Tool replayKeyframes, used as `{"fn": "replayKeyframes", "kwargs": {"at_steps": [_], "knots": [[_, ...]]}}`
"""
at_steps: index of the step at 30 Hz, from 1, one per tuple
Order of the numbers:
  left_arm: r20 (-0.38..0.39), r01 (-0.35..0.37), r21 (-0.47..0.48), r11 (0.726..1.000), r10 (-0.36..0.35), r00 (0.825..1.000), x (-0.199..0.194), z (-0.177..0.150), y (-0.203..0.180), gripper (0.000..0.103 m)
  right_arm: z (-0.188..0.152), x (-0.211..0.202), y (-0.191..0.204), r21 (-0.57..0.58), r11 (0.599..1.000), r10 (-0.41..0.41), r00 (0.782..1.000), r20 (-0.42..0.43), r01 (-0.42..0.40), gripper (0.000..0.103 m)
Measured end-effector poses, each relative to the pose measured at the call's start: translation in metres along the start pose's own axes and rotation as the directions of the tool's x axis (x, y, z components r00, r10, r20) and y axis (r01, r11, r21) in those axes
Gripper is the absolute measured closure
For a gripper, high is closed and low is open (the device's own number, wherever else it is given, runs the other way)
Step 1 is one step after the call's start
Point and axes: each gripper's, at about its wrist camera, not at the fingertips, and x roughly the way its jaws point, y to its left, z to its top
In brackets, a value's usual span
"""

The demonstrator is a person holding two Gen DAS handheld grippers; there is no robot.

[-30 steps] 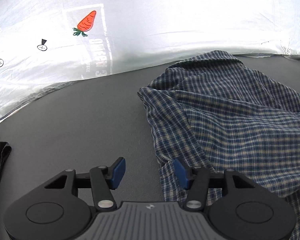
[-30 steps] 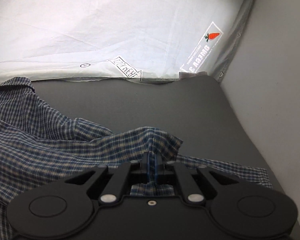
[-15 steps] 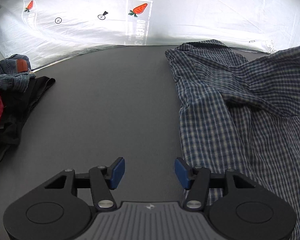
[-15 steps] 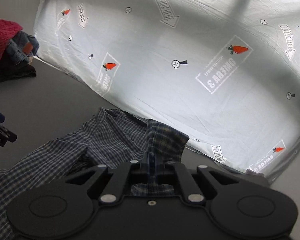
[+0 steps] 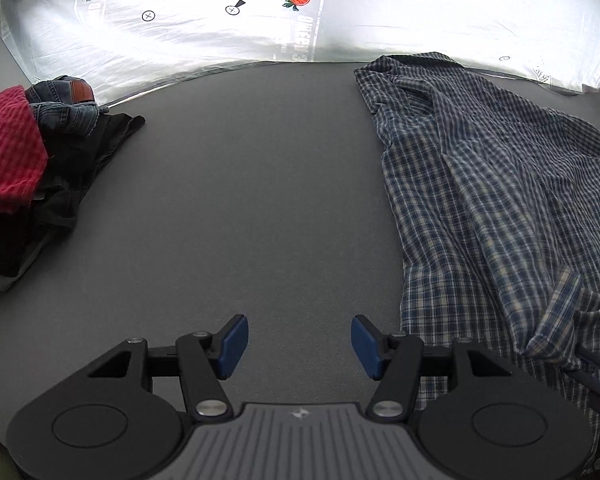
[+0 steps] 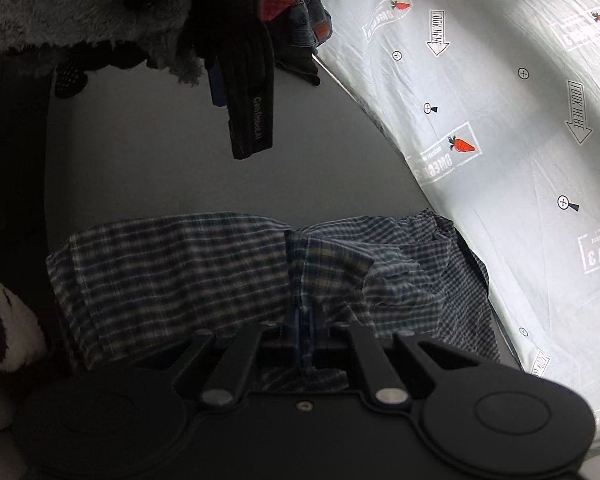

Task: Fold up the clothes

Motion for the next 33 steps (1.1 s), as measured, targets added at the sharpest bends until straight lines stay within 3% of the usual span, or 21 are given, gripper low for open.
{"fn": "replayKeyframes", "kwargs": {"at_steps": [5,9,13,16,19,26,29,33], "knots": [[0.002,0.032,0.063,0.997,-0.032,0.999,0.0,-0.003,-0.011,0.045,0.003,0.008,0.023,-0.037,0.999,0.031,0.998,-0.059,-0.033,0.094],[0.023,0.074,0.096,0.993,-0.077,0.997,-0.001,0.002,-0.021,0.042,0.009,0.007,0.026,0.053,0.995,0.093,0.989,-0.118,-0.087,0.072],[0.041,0.107,0.129,0.986,-0.113,0.993,0.001,0.005,-0.031,0.04,0.009,-0.013,0.011,0.222,0.972,0.114,0.985,-0.134,-0.082,0.07],[0.037,0.149,0.15,0.977,-0.157,0.987,0.005,0.004,-0.041,0.039,0.003,-0.028,-0.011,0.397,0.916,0.117,0.984,-0.132,-0.056,0.065],[0.047,0.215,0.205,0.955,-0.229,0.972,0.007,-0.001,-0.053,0.03,-0.007,-0.036,-0.029,0.53,0.848,0.097,0.984,-0.152,-0.002,0.062],[-0.011,0.221,0.317,0.922,-0.23,0.973,0.033,-0.02,-0.073,0.029,-0.034,-0.028,-0.049,0.723,0.677,0.078,0.964,-0.254,0.136,0.058],[-0.042,0.231,0.292,0.928,-0.229,0.973,0.046,-0.026,-0.068,0.026,-0.041,-0.032,-0.05,0.776,0.608,0.086,0.957,-0.275,0.168,0.05],[-0.076,0.269,0.209,0.94,-0.259,0.963,0.057,-0.025,-0.055,0.016,-0.05,-0.039,-0.048,0.801,0.555,0.083,0.943,-0.321,0.224,0.042]]}}
